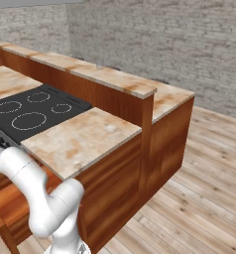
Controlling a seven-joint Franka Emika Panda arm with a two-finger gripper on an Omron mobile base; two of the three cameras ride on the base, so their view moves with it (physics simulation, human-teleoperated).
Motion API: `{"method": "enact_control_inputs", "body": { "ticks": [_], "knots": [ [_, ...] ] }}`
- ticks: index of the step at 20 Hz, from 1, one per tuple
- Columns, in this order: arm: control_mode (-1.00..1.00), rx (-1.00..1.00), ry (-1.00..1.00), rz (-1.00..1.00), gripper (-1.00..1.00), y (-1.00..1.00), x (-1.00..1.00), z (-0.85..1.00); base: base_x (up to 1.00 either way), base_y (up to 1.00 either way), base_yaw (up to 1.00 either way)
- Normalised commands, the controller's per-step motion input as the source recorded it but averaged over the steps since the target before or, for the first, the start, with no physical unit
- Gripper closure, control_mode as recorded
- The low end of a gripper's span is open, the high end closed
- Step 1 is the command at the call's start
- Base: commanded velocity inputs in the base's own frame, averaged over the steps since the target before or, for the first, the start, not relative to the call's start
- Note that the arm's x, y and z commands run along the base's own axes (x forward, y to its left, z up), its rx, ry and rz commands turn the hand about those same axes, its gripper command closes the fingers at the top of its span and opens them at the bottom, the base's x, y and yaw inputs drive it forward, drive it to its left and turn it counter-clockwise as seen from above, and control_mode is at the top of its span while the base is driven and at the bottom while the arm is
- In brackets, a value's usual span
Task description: Take a straw from the drawer in front and place it inside the glass cup on the dining counter.
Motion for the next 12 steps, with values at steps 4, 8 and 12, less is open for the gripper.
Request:
{"method": "enact_control_inputs", "body": {
  "ticks": [4,8,12],
  "knots": [
    [-1.0,0.05,0.0,0.0,1.0,0.0,0.1,0.0,0.0,0.0,0.0],
    [-1.0,0.02,0.0,0.0,1.0,-0.05,0.09,0.0,0.0,0.0,0.0],
    [-1.0,0.04,0.0,0.0,1.0,-0.06,0.02,0.0,0.0,0.0,0.0]
  ]
}}
